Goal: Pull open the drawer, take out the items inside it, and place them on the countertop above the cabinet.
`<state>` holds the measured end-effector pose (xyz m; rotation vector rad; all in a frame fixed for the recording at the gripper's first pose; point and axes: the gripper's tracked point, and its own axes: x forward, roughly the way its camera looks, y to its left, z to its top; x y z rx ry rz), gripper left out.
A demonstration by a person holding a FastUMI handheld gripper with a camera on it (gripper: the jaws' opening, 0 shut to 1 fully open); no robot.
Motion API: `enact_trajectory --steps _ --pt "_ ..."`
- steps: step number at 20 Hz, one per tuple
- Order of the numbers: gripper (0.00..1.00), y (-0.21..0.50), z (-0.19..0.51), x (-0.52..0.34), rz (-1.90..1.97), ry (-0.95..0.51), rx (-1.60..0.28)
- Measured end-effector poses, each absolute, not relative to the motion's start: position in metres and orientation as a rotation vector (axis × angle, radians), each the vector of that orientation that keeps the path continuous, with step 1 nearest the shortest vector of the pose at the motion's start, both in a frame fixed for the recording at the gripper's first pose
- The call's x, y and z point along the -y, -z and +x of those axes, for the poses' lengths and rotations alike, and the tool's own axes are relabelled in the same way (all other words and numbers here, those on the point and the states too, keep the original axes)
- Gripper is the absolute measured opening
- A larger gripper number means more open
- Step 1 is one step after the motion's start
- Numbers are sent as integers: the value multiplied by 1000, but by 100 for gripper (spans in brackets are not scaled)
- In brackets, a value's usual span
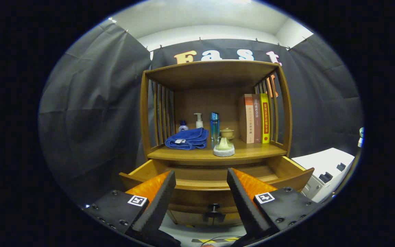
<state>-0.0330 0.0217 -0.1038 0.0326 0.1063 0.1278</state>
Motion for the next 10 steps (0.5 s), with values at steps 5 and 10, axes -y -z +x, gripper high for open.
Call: enact_trajectory --steps 5,10 --pt "99 132 -36 -19 37 -127 -126" --pt "99 149 -36 -20 19 -136 -138"
